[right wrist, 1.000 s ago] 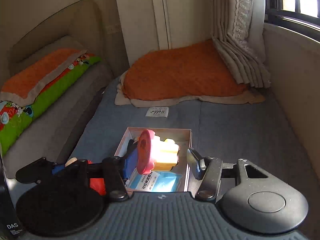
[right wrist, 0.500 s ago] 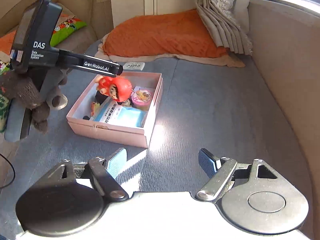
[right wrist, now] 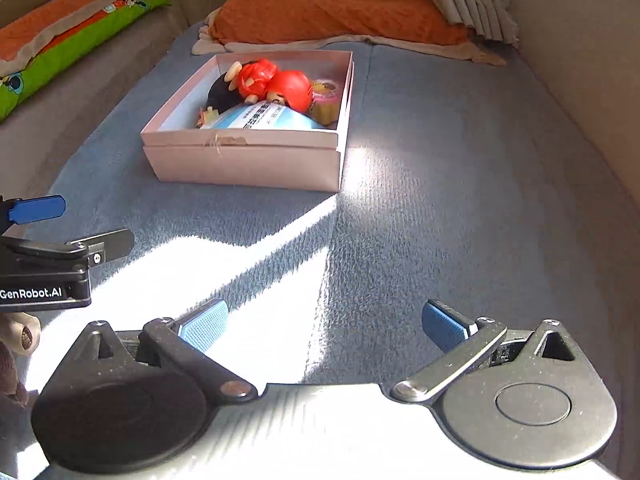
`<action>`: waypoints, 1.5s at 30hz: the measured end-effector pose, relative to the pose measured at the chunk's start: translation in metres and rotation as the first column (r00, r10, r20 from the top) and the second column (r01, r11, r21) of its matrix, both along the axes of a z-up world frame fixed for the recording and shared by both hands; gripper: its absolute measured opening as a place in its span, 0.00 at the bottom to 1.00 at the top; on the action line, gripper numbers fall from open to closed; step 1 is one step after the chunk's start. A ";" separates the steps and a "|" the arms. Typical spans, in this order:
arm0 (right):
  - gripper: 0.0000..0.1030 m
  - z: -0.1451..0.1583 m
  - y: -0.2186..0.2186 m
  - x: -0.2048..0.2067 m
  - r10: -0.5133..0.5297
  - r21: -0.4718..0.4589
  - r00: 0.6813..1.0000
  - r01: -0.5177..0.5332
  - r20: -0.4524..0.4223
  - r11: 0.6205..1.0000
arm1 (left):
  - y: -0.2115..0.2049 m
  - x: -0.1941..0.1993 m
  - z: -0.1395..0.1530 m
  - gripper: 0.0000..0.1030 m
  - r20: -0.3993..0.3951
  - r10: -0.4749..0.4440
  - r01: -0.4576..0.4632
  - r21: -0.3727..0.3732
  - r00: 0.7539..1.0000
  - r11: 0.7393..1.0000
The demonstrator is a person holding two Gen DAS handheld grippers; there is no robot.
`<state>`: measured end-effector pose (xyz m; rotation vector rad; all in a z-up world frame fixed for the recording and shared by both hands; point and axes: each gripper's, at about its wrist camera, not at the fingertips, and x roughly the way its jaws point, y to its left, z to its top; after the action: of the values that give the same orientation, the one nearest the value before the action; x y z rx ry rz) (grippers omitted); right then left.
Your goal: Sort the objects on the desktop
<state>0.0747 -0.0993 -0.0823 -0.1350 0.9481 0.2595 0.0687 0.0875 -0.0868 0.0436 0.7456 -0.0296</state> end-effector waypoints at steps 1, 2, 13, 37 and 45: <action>1.00 -0.010 0.007 -0.010 0.012 -0.021 1.000 -0.013 -0.006 1.000 | -0.002 -0.013 -0.012 1.00 -0.014 0.009 -0.008 0.030 1.000 1.000; 1.00 -0.017 0.011 -0.017 0.021 -0.035 1.000 -0.021 -0.005 0.999 | -0.003 -0.023 -0.023 1.00 -0.020 0.023 -0.022 0.056 1.000 0.998; 1.00 -0.059 0.013 -0.067 0.061 -0.027 0.987 -0.058 0.152 0.998 | 0.001 -0.066 -0.068 1.00 0.073 0.192 -0.197 0.072 0.979 0.978; 1.00 -0.069 0.008 -0.079 0.023 0.033 0.969 -0.032 0.247 0.999 | -0.013 -0.060 -0.072 1.00 0.095 0.056 -0.061 0.059 0.994 0.996; 1.00 -0.070 0.008 -0.079 0.022 0.034 0.969 -0.031 0.247 0.999 | -0.009 -0.060 -0.073 1.00 0.090 0.069 -0.072 0.030 0.993 0.997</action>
<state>-0.0039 -0.0913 -0.1521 -0.1421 0.6939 0.2778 0.0085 0.0789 -0.1596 0.0501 0.6579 0.0523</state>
